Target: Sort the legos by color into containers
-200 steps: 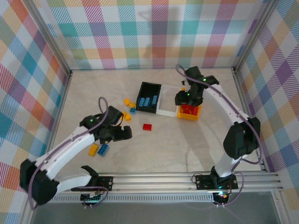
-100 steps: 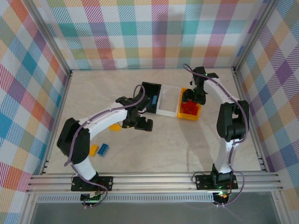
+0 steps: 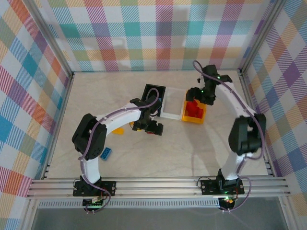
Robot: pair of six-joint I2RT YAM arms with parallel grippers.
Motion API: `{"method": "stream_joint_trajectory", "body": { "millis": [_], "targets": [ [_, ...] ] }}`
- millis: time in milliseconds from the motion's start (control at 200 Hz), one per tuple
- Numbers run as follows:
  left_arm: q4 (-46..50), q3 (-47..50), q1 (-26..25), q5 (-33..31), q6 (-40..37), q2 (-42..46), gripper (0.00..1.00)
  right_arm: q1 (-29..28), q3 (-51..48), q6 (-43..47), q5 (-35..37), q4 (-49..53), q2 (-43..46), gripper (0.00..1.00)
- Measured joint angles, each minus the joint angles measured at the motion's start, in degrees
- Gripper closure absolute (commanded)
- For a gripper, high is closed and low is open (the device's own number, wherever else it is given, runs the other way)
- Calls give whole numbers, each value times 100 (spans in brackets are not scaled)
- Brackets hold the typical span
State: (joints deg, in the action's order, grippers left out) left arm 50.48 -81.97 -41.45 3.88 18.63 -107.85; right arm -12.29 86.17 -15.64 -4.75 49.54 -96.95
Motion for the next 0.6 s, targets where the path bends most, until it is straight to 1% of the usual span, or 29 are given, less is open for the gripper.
{"method": "stream_joint_trajectory", "body": {
  "millis": [60, 140, 190, 225, 295, 385, 600],
  "targets": [
    [-44, 13, -17, 0, 13, 0, 3, -269, -890, -203, -57, -422, 907, 18],
    [-160, 48, -46, -2, 44, -4, 5, -933, -2041, -494, -46, -894, 2116, 18],
    [-181, 50, -55, -7, 57, -33, 6, -1346, -2597, -680, -127, -1110, 2627, 19],
    [-221, 50, -59, -13, 68, -70, 7, -1515, -2931, -837, -181, -1193, 2887, 19],
    [-262, 11, -63, -55, 85, -203, 9, -1561, -3458, -1113, -192, -1276, 3167, 19],
    [-260, -160, -70, -118, 107, -490, 11, -1534, -3818, -1266, -155, -1191, 3307, 19],
    [-256, -483, -76, -345, 127, -966, 15, -1526, -3733, -1167, 61, -990, 3738, 19]
  ]
}}
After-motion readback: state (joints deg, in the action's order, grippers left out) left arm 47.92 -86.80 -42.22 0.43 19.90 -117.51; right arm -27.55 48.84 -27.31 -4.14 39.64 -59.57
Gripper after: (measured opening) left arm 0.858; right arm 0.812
